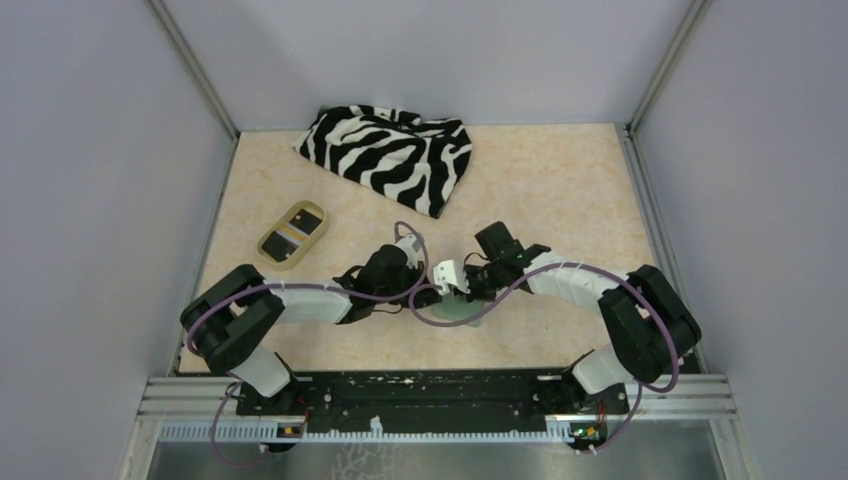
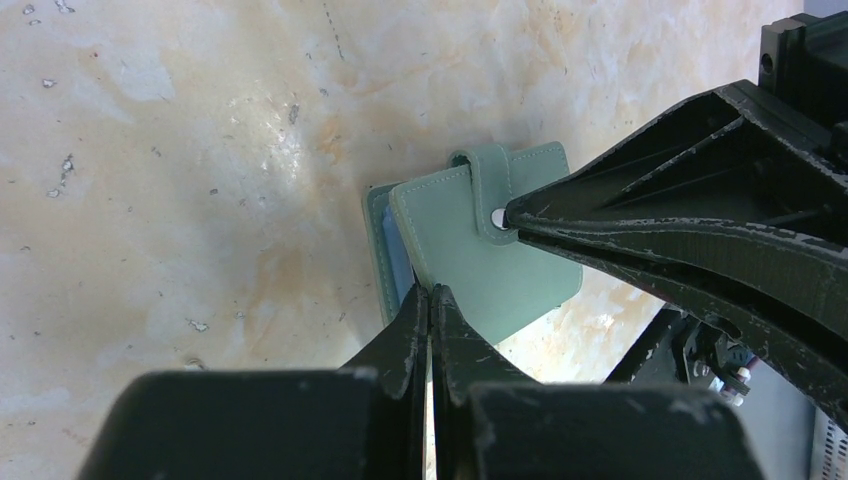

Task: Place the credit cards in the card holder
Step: Open the card holder at the center of the board.

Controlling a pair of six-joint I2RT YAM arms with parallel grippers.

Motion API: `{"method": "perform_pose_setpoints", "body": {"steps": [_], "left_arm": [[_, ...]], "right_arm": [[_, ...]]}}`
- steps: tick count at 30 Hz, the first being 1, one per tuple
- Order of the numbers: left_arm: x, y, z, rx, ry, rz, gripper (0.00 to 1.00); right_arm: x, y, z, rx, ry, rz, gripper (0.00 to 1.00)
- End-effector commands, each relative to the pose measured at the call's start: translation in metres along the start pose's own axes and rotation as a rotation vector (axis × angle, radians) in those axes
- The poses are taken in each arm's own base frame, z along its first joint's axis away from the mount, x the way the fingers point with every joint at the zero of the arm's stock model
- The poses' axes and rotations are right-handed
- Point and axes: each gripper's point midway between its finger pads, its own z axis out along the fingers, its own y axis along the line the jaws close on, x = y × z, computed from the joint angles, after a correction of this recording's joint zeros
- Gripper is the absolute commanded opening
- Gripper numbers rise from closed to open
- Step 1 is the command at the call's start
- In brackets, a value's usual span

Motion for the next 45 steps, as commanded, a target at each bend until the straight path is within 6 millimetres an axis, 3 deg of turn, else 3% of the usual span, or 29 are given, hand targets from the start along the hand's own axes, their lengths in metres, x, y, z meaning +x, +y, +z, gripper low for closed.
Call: {"method": "perform_pose_setpoints", "body": {"steps": [1, 10, 17, 29, 32, 34, 35, 37, 39, 40, 45], "left_arm": [[0.010, -0.010, 0.000, 0.050, 0.025, 0.006, 0.00], [0.011, 0.003, 0.002, -0.009, 0.019, 0.019, 0.00], [0.012, 0.010, 0.005, -0.042, 0.030, 0.044, 0.00], [0.017, 0.019, 0.008, -0.045, 0.039, 0.134, 0.00], [0.017, 0.022, 0.007, -0.056, 0.038, 0.126, 0.00], [0.016, 0.019, 0.008, -0.050, 0.036, 0.112, 0.00], [0.015, 0.017, 0.008, -0.045, 0.036, 0.105, 0.00], [0.015, 0.013, 0.009, -0.032, 0.043, 0.092, 0.00], [0.015, 0.008, 0.010, -0.016, 0.047, 0.079, 0.00], [0.014, 0.007, 0.011, -0.009, 0.049, 0.075, 0.00], [0.016, 0.004, 0.012, 0.009, 0.053, 0.063, 0.00]], "right_arm": [[-0.020, -0.032, -0.008, 0.112, -0.019, -0.012, 0.00], [-0.035, -0.055, -0.026, 0.217, -0.086, 0.146, 0.00], [-0.031, -0.073, -0.038, 0.295, -0.108, 0.273, 0.00], [-0.016, -0.092, -0.042, 0.367, -0.082, 0.462, 0.00], [-0.019, -0.088, -0.042, 0.339, -0.100, 0.438, 0.00], [-0.036, -0.068, -0.039, 0.232, -0.178, 0.351, 0.00], [-0.043, -0.052, -0.038, 0.156, -0.216, 0.260, 0.03], [-0.054, -0.022, -0.038, 0.048, -0.289, 0.115, 0.29], [-0.050, -0.011, -0.035, 0.037, -0.291, 0.063, 0.51], [-0.048, -0.009, -0.033, 0.036, -0.281, 0.045, 0.56], [-0.036, -0.003, -0.016, -0.009, -0.176, 0.042, 0.58]]}}
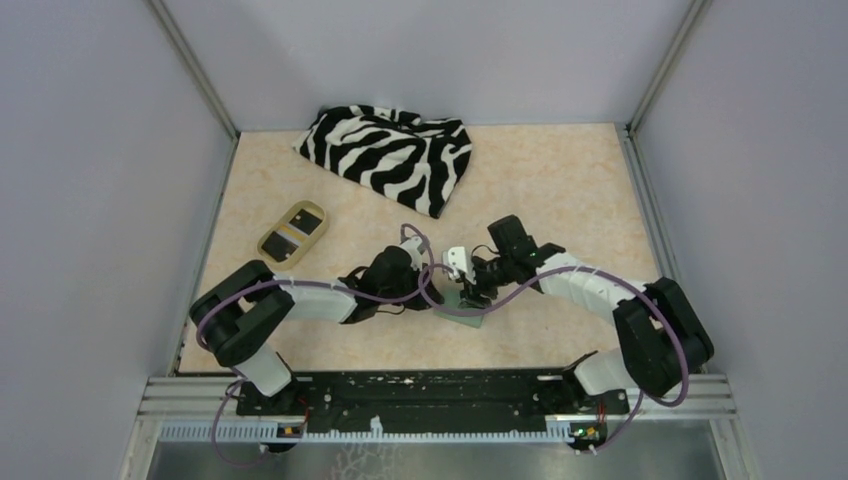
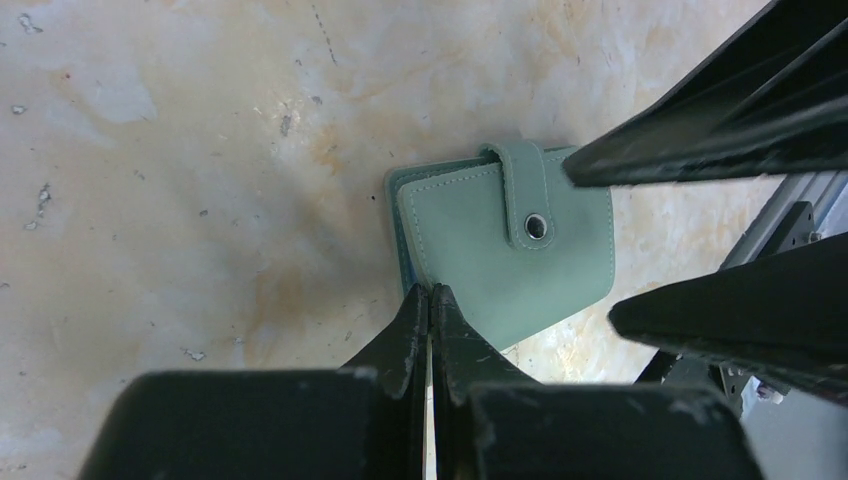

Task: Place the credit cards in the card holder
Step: Open the card holder at the center of the board.

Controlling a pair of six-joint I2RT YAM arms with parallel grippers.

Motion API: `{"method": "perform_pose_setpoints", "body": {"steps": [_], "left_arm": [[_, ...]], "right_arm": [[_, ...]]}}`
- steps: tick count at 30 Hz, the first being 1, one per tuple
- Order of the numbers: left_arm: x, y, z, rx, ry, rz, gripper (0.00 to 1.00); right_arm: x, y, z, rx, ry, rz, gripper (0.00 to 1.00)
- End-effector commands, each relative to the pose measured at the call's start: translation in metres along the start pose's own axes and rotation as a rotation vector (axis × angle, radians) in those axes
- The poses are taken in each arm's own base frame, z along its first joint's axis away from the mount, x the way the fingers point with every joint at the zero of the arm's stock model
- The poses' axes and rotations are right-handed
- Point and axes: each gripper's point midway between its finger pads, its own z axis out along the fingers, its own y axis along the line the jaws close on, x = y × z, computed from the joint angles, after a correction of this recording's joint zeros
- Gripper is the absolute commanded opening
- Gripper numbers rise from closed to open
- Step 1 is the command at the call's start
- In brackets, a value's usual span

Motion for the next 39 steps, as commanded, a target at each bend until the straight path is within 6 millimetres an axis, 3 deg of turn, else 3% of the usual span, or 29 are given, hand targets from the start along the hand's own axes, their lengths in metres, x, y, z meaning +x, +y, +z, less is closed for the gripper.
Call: {"method": "perform_pose_setpoints", "body": {"steps": [1, 7, 14, 22, 27, 39], "left_arm": [[0.012, -0.002, 0.003, 0.015, 0.046, -0.012, 0.00], [0.013, -0.001, 0.000, 0.016, 0.041, -0.020, 0.00], [0.013, -0.001, -0.001, 0.017, 0.041, -0.021, 0.00], [0.014, -0.002, -0.001, 0.022, 0.042, -0.024, 0.00], [0.016, -0.001, -0.002, 0.022, 0.043, -0.025, 0.00], [0.023, 0.012, -0.003, -0.017, 0.040, -0.021, 0.00]], "right_arm": [[-0.004, 0.006, 0.013, -0.060, 0.023, -0.097, 0.58], [0.004, 0.003, 0.019, -0.052, 0.082, -0.072, 0.48], [0.017, -0.007, 0.019, -0.001, 0.147, -0.042, 0.45], [0.025, -0.013, 0.021, 0.019, 0.185, -0.014, 0.30], [0.025, -0.018, 0.021, 0.029, 0.204, 0.014, 0.00], [0.004, -0.058, 0.000, 0.217, 0.117, 0.185, 0.00]]}}
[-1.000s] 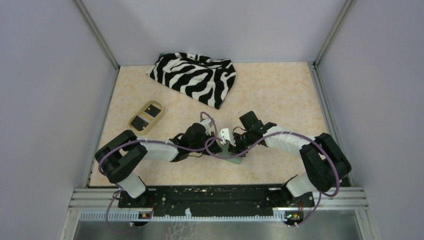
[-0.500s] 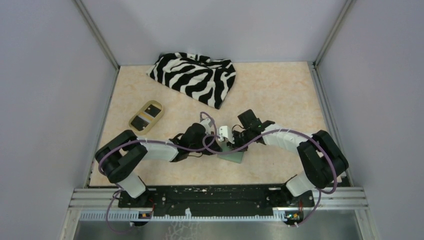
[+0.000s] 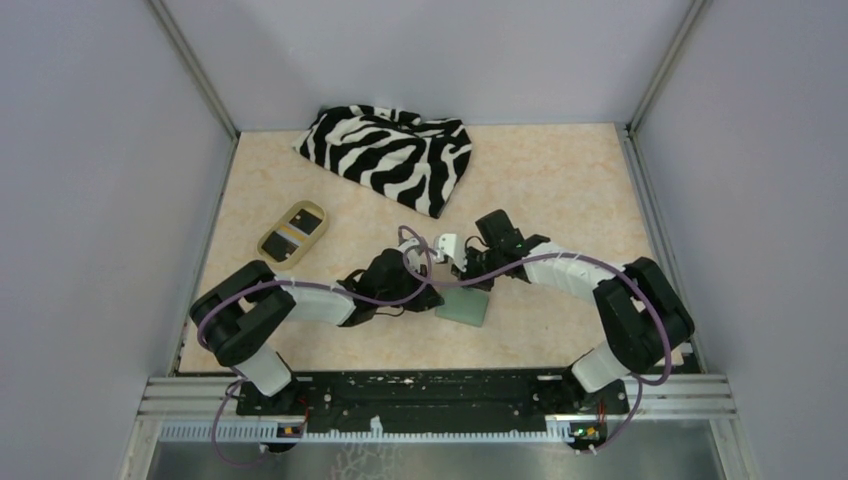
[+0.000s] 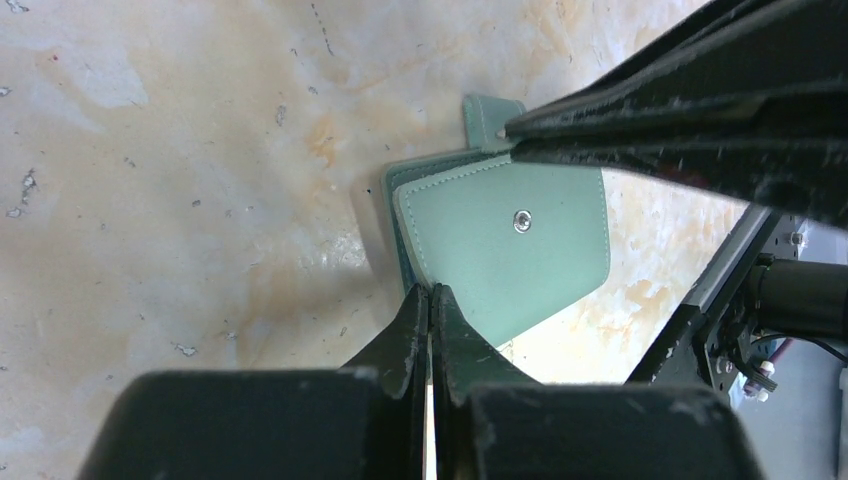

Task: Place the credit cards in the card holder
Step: Open the card holder at the center of the board.

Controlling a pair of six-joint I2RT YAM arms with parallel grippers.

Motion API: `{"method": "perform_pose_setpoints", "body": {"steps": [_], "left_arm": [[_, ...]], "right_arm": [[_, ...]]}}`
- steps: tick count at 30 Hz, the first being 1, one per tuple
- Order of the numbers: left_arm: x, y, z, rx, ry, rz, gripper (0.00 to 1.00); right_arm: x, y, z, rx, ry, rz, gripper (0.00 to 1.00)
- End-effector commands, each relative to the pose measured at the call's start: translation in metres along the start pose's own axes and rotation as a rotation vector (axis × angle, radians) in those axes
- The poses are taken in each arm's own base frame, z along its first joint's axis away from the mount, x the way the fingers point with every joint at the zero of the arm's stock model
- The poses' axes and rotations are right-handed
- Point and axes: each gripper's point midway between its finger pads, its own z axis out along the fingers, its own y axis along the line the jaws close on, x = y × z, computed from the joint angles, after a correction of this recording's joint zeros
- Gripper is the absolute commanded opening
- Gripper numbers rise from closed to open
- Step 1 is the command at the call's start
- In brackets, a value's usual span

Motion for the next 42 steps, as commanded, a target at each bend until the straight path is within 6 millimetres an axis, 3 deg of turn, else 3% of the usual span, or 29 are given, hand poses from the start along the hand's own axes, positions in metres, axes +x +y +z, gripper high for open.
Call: {"method": "perform_pose_setpoints", "body": {"steps": [1, 2, 5, 10, 15, 22, 24, 26, 27, 32, 35, 38, 42], "left_arm": [[0.017, 0.014, -0.003, -0.046, 0.043, 0.005, 0.00], [0.014, 0.013, -0.003, -0.048, 0.034, 0.009, 0.00], [0.001, 0.010, -0.002, -0.051, 0.016, 0.010, 0.28], [-0.020, 0.003, -0.009, -0.001, -0.023, -0.023, 0.49], [-0.031, 0.002, -0.024, 0.059, -0.070, -0.069, 0.56], [-0.057, -0.006, -0.059, 0.088, -0.253, -0.002, 0.60], [-0.059, -0.009, -0.064, 0.107, -0.279, 0.024, 0.71], [-0.062, -0.009, -0.067, 0.119, -0.314, 0.008, 0.94], [-0.062, -0.007, -0.067, 0.121, -0.325, -0.019, 0.98], [-0.056, -0.012, -0.068, 0.199, -0.303, -0.026, 0.97], [-0.050, -0.024, -0.065, 0.261, -0.253, 0.042, 0.87], [-0.043, -0.029, -0.058, 0.308, -0.208, 0.068, 0.68], [-0.037, -0.035, -0.051, 0.359, -0.178, 0.056, 0.61]], "right_arm": [[-0.033, -0.035, -0.021, 0.111, -0.130, 0.104, 0.00], [-0.036, -0.038, -0.025, 0.112, -0.157, 0.140, 0.00], [-0.046, -0.049, -0.041, 0.143, -0.239, 0.227, 0.00], [-0.056, -0.068, -0.071, 0.200, -0.361, 0.328, 0.00], [-0.063, -0.071, -0.092, 0.213, -0.448, 0.357, 0.00], [-0.074, -0.060, -0.098, 0.142, -0.474, 0.339, 0.00], [-0.073, -0.059, -0.098, 0.134, -0.471, 0.332, 0.00], [-0.073, -0.059, -0.098, 0.133, -0.467, 0.329, 0.00], [-0.072, -0.059, -0.098, 0.136, -0.464, 0.330, 0.00], [-0.063, -0.072, -0.098, 0.218, -0.428, 0.345, 0.00], [-0.050, -0.084, -0.098, 0.299, -0.387, 0.362, 0.00], [-0.038, -0.098, -0.100, 0.392, -0.342, 0.371, 0.00], [-0.037, -0.096, -0.102, 0.383, -0.328, 0.340, 0.00]]}}
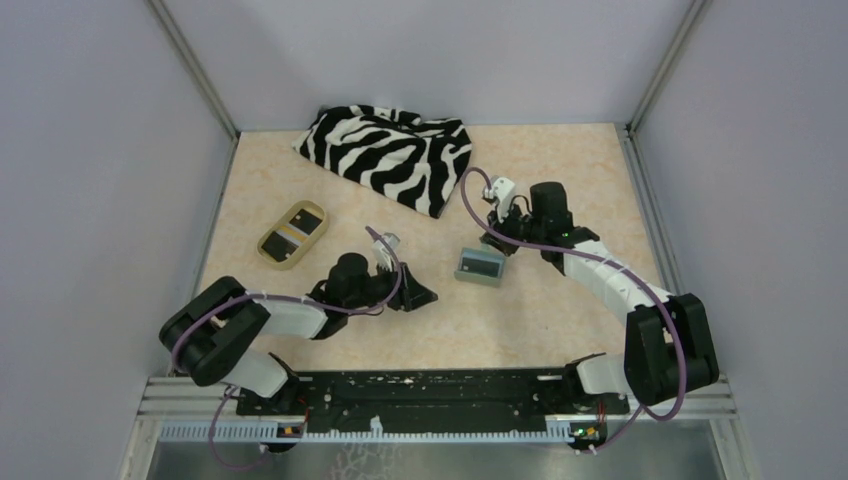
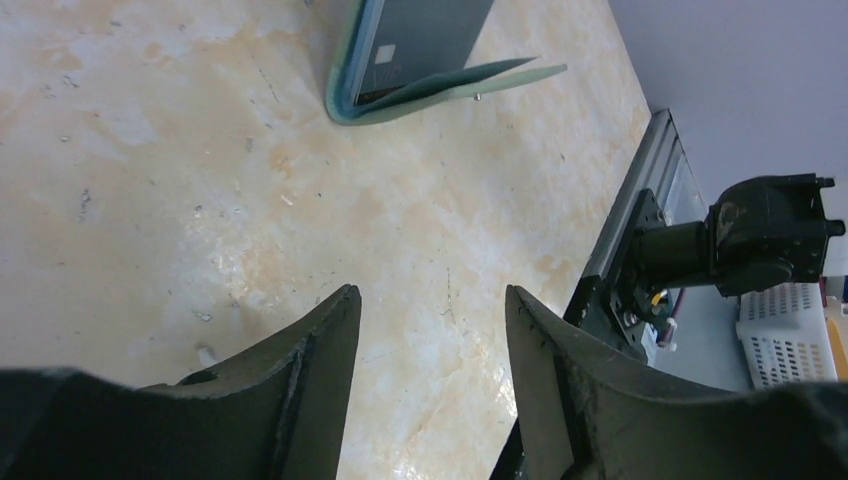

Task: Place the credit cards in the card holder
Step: Open the card holder at the center of the board.

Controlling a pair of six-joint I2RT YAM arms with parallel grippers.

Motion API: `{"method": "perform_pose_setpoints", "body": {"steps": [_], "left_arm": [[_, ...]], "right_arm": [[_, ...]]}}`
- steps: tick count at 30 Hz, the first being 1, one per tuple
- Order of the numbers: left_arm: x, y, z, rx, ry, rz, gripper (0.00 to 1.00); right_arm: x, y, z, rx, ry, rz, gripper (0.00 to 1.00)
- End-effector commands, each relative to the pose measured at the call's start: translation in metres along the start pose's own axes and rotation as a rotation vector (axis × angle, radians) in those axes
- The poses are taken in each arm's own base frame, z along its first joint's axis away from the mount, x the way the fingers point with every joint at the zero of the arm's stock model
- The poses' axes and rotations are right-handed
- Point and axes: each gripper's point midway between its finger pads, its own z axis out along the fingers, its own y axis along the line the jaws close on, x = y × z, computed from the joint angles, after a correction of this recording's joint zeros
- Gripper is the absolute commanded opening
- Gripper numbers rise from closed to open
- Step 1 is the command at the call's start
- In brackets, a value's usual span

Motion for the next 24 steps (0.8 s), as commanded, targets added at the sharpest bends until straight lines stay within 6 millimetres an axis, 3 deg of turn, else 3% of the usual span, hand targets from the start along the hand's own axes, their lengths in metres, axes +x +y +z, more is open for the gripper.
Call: {"method": "perform_pose_setpoints", "body": {"steps": [1, 5, 8, 12, 17, 24], "left_arm": [[-0.005, -0.023, 0.011, 0.129, 0.002, 0.029, 0.61], [-0.012, -0.025, 0.016, 0.125, -0.024, 0.026, 0.61], [-0.023, -0.027, 0.016, 0.113, -0.068, 0.023, 0.65], [-0.028, -0.029, 0.016, 0.085, -0.098, -0.068, 0.69], [-0.013, -0.023, 0.027, 0.030, -0.083, -0.231, 0.67], [-0.005, -0.015, 0.036, -0.030, -0.058, 0.003, 0.65]], "right_arm": [[-0.022, -0.006, -0.010, 0.028, -0.051, -0.083, 0.00], [-0.034, 0.025, -0.017, -0.129, -0.111, -0.098, 0.00], [-0.041, 0.036, -0.021, -0.172, -0.145, -0.092, 0.00], [-0.038, 0.033, -0.019, -0.160, -0.143, -0.082, 0.00], [-0.035, 0.029, -0.016, -0.146, -0.131, -0.064, 0.00], [-0.031, 0.020, -0.013, -0.095, -0.114, -0.059, 0.00]]}}
